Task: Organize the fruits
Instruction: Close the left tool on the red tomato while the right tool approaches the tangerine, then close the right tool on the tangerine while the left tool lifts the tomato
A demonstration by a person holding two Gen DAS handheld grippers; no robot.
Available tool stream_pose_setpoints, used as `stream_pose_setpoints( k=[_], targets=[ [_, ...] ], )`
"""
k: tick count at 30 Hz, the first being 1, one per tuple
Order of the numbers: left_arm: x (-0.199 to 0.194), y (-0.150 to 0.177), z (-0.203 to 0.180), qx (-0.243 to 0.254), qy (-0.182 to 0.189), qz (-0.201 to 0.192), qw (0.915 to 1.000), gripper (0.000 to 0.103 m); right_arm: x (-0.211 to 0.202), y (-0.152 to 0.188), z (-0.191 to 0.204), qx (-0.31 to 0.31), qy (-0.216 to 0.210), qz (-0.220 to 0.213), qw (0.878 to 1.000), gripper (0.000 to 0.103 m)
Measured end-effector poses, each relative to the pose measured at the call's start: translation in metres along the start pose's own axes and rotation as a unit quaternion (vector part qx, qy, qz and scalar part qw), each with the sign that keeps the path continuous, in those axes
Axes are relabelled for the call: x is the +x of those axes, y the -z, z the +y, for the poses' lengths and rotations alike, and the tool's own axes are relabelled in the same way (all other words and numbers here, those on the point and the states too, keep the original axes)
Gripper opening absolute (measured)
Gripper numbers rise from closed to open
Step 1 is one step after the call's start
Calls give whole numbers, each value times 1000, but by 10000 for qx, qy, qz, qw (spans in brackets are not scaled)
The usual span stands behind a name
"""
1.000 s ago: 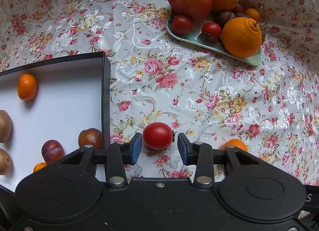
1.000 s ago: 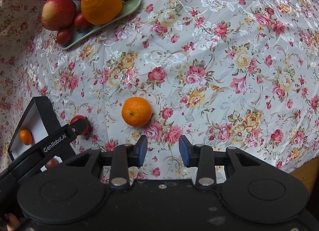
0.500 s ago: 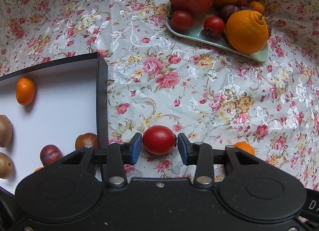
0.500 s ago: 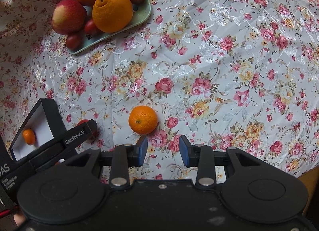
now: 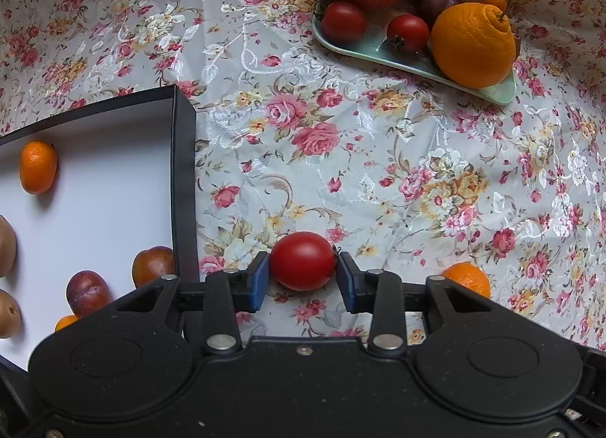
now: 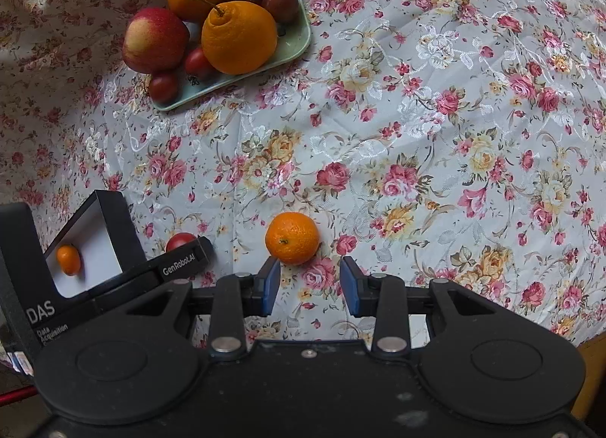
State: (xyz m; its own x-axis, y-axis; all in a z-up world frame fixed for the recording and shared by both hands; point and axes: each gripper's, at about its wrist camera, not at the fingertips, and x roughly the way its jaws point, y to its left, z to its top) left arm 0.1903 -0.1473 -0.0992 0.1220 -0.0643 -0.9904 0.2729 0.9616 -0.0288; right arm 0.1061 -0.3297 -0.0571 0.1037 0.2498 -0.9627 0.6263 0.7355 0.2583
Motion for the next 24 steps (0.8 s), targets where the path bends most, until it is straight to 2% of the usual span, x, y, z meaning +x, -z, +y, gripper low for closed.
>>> stream_pose_setpoints(
  k=[6, 14, 24],
  targets=[
    [-5, -1, 1, -27, 36, -78, 10000, 45, 3, -1, 3, -29, -34, 7, 10000, 38],
    [-33, -2, 11, -102, -29, -270, 9996, 45, 10, -4, 14, -65, -71, 21, 10000, 38],
    [-56, -5, 26, -201, 56, -421, 9989, 45, 32, -7, 27, -133, 243, 53, 9996, 38]
  ],
)
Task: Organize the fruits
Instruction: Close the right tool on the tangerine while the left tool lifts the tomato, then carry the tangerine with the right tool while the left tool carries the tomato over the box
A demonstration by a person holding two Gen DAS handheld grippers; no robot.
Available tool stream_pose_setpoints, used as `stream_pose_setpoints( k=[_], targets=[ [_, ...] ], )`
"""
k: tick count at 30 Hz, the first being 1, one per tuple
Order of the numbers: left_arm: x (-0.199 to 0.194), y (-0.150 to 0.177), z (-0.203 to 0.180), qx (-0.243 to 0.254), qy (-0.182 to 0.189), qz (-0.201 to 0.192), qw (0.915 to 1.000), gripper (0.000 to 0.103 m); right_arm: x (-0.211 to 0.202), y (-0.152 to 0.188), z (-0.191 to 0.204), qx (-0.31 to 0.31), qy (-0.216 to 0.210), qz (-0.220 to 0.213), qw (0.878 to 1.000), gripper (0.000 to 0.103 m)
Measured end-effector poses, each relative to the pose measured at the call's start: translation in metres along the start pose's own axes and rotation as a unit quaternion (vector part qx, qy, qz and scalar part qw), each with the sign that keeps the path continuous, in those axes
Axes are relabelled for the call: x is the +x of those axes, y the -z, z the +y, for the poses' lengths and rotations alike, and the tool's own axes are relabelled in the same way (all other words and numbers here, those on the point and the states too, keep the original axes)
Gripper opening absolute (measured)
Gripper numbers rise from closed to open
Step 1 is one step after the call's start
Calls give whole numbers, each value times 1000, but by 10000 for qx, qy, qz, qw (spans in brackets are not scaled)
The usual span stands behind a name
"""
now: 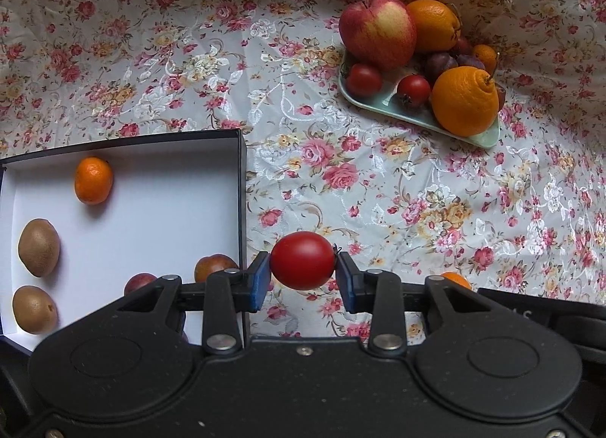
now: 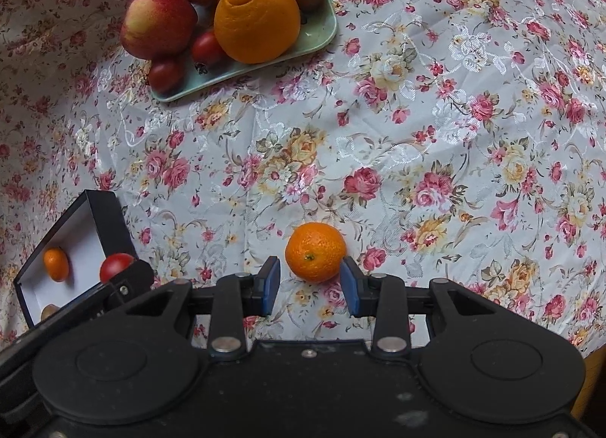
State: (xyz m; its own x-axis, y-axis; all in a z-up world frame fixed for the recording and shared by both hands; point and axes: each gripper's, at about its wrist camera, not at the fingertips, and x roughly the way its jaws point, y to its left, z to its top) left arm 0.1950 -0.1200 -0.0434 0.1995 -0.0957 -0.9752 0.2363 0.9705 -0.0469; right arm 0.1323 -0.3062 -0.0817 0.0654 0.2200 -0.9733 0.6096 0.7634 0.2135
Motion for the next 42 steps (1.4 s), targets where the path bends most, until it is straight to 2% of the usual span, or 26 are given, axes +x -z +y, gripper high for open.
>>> stream_pose_setpoints(
  k=[7, 16, 25, 33, 42],
  targets=[
    [-5, -1, 10, -102, 105, -11, 9999, 45, 16, -1, 9, -68, 339, -10, 9994, 39],
    [-13, -2, 25, -236, 143, -50, 9996, 45, 28, -3, 19, -130, 564, -12, 9983, 44],
    [-17, -5, 43, -379, 135, -87, 9992, 45, 33, 0, 32, -266, 821, -113, 9962, 42],
    [-22, -7, 63, -538, 6, -171, 9984, 45, 27, 8, 55, -381, 650, -262, 9968, 41],
    [-28, -7, 100, -813, -199, -290, 9961, 45, 11, 16, 88, -541, 223, -549, 9968, 41]
  ],
)
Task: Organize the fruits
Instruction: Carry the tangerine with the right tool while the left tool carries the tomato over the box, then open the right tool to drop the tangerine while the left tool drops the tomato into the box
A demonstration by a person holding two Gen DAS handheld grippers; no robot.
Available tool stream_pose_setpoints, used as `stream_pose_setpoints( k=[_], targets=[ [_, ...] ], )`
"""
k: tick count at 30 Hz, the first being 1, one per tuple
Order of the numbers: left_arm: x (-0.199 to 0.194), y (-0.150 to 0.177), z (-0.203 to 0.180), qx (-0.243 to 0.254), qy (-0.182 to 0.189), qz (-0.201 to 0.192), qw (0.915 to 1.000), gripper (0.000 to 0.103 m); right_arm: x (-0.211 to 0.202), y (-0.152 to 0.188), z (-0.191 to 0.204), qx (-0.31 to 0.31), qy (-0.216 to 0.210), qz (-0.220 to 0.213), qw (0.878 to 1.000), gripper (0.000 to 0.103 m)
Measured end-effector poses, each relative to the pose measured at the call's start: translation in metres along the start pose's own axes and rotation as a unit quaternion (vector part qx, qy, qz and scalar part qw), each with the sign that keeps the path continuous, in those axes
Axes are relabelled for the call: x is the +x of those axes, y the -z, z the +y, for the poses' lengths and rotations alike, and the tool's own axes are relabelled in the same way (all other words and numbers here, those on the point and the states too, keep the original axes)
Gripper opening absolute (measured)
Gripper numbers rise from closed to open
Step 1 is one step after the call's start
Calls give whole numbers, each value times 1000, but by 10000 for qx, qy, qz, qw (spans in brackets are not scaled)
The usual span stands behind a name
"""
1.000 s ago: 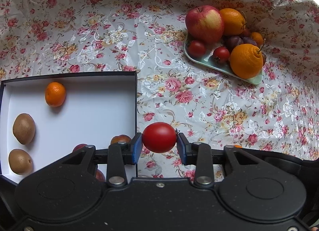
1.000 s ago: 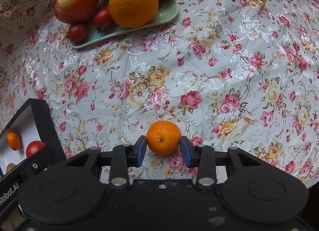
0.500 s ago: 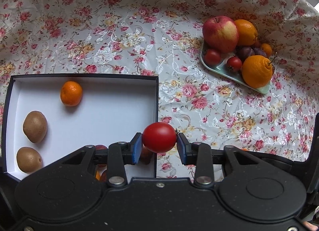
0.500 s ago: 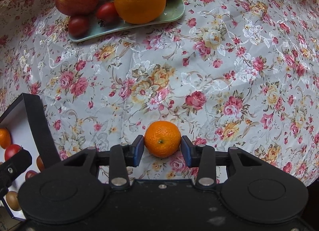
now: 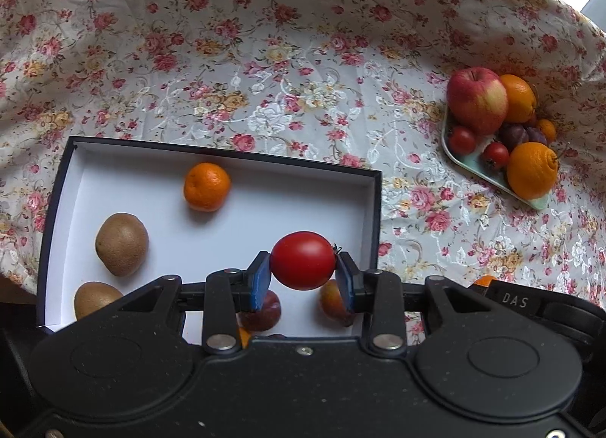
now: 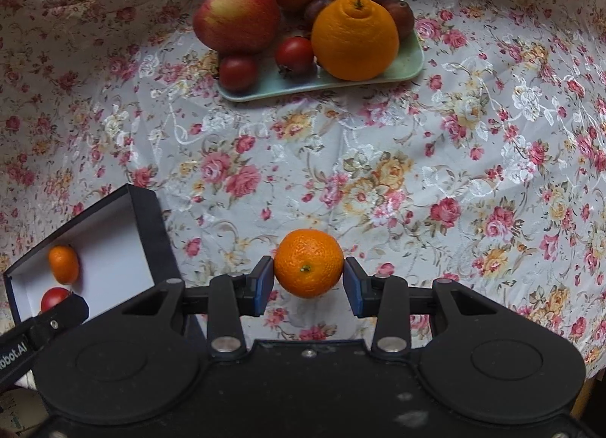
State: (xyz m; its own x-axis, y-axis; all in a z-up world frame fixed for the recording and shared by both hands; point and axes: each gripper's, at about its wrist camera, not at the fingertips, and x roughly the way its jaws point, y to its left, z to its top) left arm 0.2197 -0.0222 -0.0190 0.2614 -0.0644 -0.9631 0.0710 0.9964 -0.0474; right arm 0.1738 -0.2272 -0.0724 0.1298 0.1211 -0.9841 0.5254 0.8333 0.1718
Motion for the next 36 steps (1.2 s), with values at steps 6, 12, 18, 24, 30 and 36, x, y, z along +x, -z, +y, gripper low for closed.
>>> stream_pose_setpoints(
  k=[6, 12, 18, 24, 30, 36],
  targets=[
    [-4, -5, 33, -220, -237, -132, 9994, 45, -10, 6, 33, -294, -166, -261, 9991, 41],
    [-3, -9, 70, -547, -380, -127, 9977, 45, -20, 15, 69, -703, -262, -611, 9953, 41],
    [-3, -12, 104, -883, -623, -191, 9940, 45, -26, 28, 106, -1165, -384, -866, 9887, 41],
    [-1, -11, 131, -1146, -775, -191, 9902, 45, -29, 45, 141, -1643, -488, -1006, 9801, 41],
    [1, -12, 152, -1393, -875, -163, 9862, 45, -26, 55, 158, -1877, -604, -974, 9755, 41],
    [3, -12, 160, -1486, -923, -131, 9845, 46, -26, 60, 165, -2003, -642, -996, 9725, 42]
  ],
)
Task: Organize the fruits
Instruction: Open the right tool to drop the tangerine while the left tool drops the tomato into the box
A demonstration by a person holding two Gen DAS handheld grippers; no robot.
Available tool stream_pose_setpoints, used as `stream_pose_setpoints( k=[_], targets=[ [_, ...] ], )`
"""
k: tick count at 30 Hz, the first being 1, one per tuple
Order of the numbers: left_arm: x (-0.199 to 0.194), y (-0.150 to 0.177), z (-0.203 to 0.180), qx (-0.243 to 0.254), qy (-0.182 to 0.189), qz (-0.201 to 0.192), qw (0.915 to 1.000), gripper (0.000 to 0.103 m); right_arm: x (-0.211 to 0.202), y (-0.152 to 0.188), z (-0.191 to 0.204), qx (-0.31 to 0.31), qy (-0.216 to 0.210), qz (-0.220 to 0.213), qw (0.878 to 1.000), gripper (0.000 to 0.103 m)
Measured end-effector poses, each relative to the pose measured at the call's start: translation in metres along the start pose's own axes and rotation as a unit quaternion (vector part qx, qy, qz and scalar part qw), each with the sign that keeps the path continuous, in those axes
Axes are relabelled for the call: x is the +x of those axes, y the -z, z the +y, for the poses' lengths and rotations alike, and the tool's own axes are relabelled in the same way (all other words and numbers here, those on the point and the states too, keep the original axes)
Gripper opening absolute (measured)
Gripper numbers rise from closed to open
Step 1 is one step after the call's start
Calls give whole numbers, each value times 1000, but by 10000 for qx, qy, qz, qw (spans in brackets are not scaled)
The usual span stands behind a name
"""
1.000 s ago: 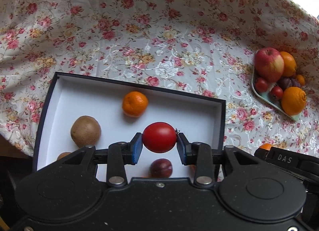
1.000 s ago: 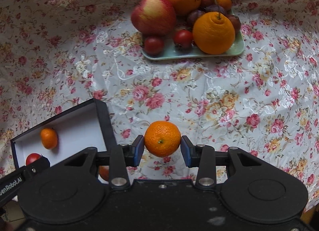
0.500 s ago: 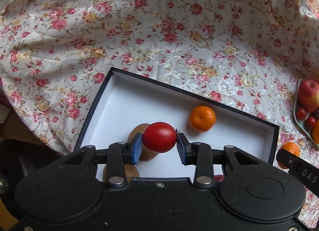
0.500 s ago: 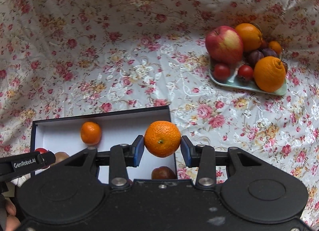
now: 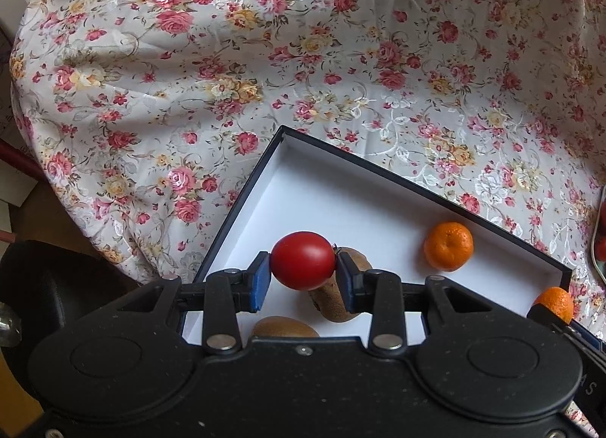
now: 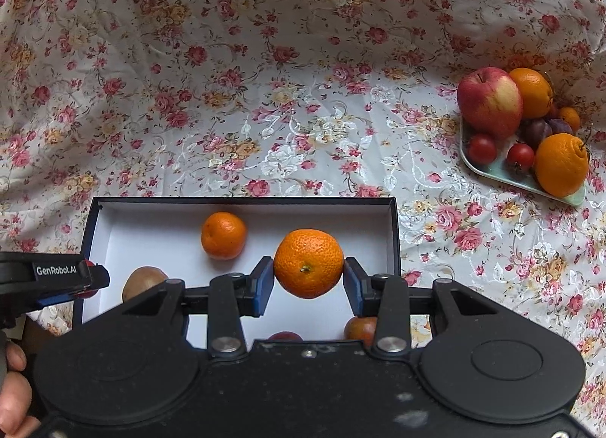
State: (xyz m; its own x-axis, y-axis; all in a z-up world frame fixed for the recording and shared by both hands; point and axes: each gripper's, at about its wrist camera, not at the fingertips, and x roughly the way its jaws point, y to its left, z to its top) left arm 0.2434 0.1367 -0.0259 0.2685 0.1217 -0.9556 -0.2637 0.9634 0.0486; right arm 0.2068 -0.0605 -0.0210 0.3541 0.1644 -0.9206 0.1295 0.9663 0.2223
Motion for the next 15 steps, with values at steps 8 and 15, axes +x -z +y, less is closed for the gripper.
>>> stream_pose_setpoints(
  k=[8, 15],
  targets=[
    [2, -1, 1, 13, 83, 68, 9999, 46, 0, -1, -1, -31, -143, 89, 9999, 43],
    [-2, -1, -5, 139, 50, -9, 9999, 46, -4, 0, 0, -105, -182, 16, 9998, 42]
  ],
)
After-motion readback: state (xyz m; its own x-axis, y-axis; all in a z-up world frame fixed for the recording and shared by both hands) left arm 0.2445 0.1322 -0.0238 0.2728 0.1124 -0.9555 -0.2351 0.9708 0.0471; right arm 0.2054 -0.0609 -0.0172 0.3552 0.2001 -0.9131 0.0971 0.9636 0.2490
